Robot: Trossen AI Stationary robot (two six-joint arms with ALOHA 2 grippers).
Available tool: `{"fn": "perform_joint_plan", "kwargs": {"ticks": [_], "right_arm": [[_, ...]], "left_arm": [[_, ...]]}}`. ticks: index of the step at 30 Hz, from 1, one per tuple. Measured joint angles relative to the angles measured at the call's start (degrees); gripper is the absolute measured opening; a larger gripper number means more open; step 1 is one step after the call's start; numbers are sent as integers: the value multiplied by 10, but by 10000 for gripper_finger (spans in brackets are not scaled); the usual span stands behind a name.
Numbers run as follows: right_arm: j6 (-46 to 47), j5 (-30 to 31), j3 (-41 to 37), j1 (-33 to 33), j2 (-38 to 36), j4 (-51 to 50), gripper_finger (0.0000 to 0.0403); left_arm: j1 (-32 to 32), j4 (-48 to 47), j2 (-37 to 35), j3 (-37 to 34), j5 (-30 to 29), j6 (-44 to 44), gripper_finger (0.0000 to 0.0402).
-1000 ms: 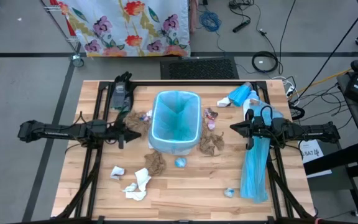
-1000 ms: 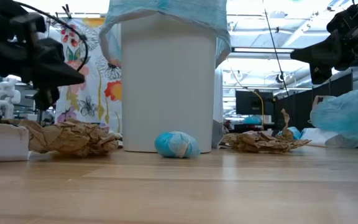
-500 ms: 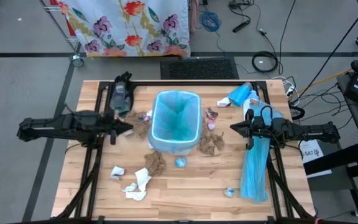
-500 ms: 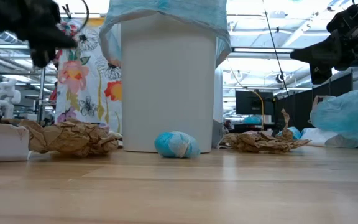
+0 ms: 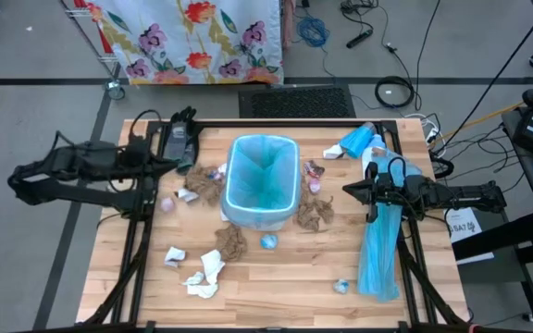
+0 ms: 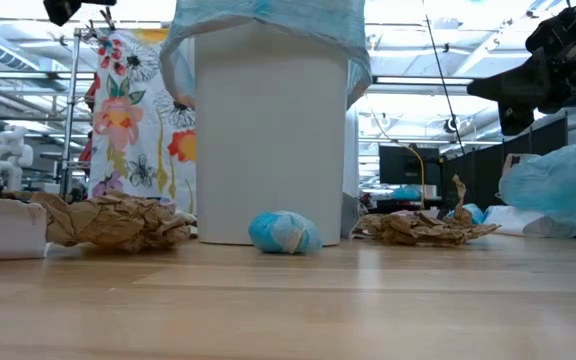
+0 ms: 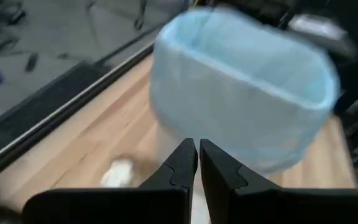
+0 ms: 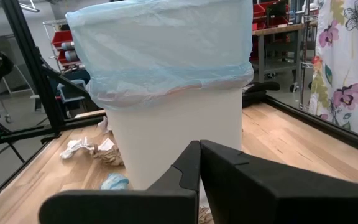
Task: Place trash/remove bag and relplace
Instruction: Put the brown napkin into the trash bin
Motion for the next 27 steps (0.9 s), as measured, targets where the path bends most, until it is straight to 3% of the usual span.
{"fn": "perform_joint_plan", "kwargs": {"ticks": [17,22,27], "right_arm": [[0,0,0,0,0,0,0],[0,0,0,0,0,0,0],[0,0,0,0,0,0,0]], "left_arm": [[0,-189,167,3,-70,-255,27],[0,-166,182,-71,-75,-354,27],[0,-82,177,-179,-61,-431,27]]}}
